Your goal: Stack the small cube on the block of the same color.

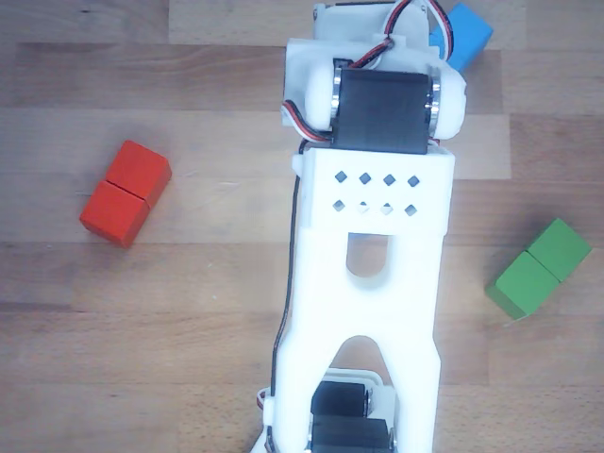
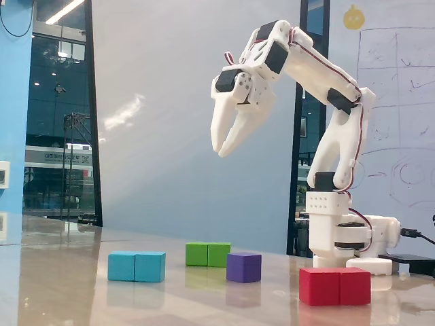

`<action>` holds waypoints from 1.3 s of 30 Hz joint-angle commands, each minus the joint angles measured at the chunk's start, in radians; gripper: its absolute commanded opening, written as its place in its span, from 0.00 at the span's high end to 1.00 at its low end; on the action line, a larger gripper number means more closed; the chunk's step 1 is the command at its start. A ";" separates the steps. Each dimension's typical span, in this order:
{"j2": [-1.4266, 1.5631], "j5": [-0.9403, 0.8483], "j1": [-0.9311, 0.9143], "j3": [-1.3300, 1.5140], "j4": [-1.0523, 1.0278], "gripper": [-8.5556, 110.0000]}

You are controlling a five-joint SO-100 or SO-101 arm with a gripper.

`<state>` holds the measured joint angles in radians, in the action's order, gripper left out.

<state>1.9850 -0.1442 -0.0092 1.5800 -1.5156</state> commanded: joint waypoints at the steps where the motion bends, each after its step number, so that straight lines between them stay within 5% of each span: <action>1: 0.012 -0.003 0.051 -0.021 -0.002 0.92; 12: 0.012 0.000 0.285 -0.021 -0.008 0.92; 25: 0.009 -0.005 -0.169 -0.018 0.006 0.92; 39: 0.014 0.005 0.261 -0.021 -0.009 0.92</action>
<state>1.9850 -0.1442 0.1948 1.5800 -1.5156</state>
